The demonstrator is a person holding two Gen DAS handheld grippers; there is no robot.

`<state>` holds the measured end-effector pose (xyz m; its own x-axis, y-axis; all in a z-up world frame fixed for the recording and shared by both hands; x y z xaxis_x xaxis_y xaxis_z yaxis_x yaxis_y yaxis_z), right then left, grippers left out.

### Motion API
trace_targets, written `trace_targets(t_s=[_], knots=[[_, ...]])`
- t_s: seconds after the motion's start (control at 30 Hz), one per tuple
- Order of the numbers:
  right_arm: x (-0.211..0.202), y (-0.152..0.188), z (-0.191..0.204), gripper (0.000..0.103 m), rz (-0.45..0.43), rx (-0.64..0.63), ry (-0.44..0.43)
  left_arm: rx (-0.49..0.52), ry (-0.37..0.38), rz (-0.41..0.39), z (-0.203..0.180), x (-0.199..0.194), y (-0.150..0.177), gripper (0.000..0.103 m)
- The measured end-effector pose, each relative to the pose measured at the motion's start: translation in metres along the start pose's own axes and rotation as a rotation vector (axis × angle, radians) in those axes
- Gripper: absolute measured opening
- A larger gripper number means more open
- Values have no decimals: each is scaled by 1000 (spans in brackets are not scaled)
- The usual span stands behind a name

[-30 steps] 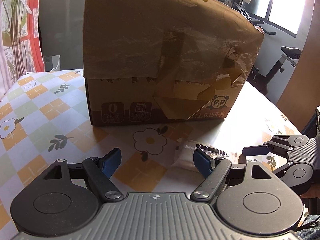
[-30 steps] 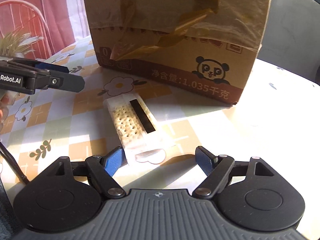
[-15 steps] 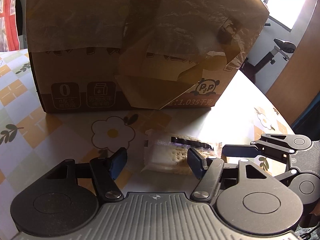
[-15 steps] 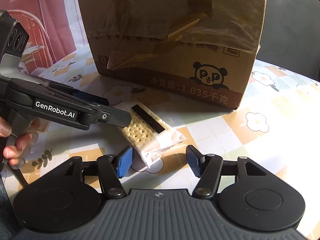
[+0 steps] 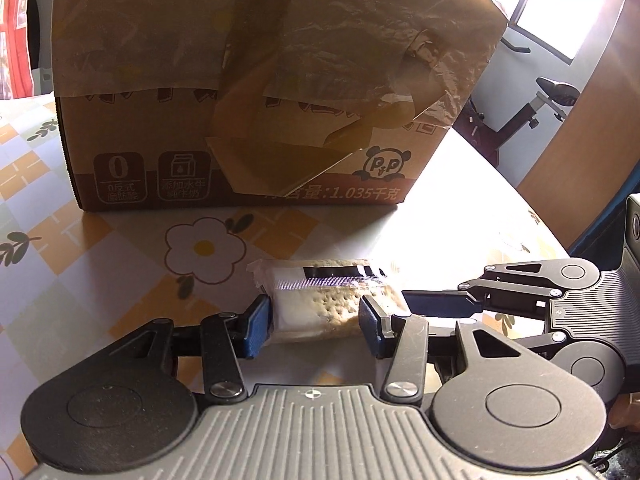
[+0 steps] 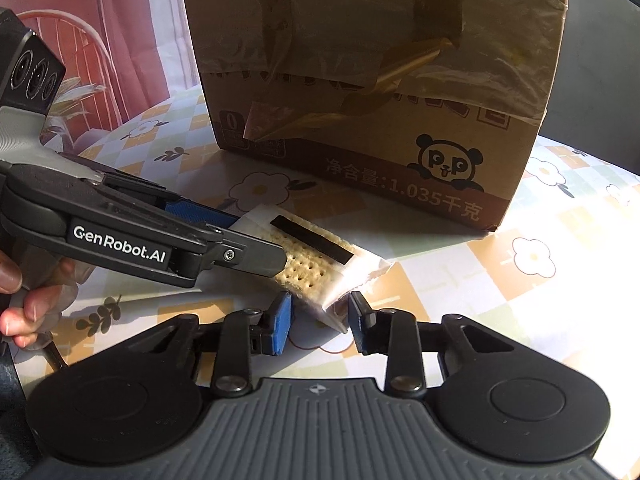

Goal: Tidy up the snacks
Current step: 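Grasp the white cracker packet with the left tool while the right tool steadies it, then lift the cracker packet with the left tool and carry it over the box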

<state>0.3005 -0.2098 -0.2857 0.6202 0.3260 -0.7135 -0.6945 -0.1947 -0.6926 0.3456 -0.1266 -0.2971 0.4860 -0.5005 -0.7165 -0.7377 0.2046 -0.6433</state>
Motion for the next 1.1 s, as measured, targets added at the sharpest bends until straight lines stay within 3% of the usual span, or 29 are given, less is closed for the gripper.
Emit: trace_targets(t_s=[0.57, 1.1], knots=[[-53, -38, 12, 32, -179, -51, 10, 38, -7, -188, -19, -66, -36, 50], [-123, -132, 6, 32, -410, -138, 33, 100, 9, -425, -44, -139, -133, 50]])
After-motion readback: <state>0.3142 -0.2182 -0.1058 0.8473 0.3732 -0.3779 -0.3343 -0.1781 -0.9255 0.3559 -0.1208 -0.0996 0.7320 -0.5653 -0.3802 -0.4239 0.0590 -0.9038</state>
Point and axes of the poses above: each gripper's, at about its wrist camera, not at the fingertips, and x roughly the way its jaws point, z to its left, y to its underside, the point moved 8 cm from there along x, roughly the way its jaws point, and after that the axes turned 1 degree about z, right-handed, at the moved point
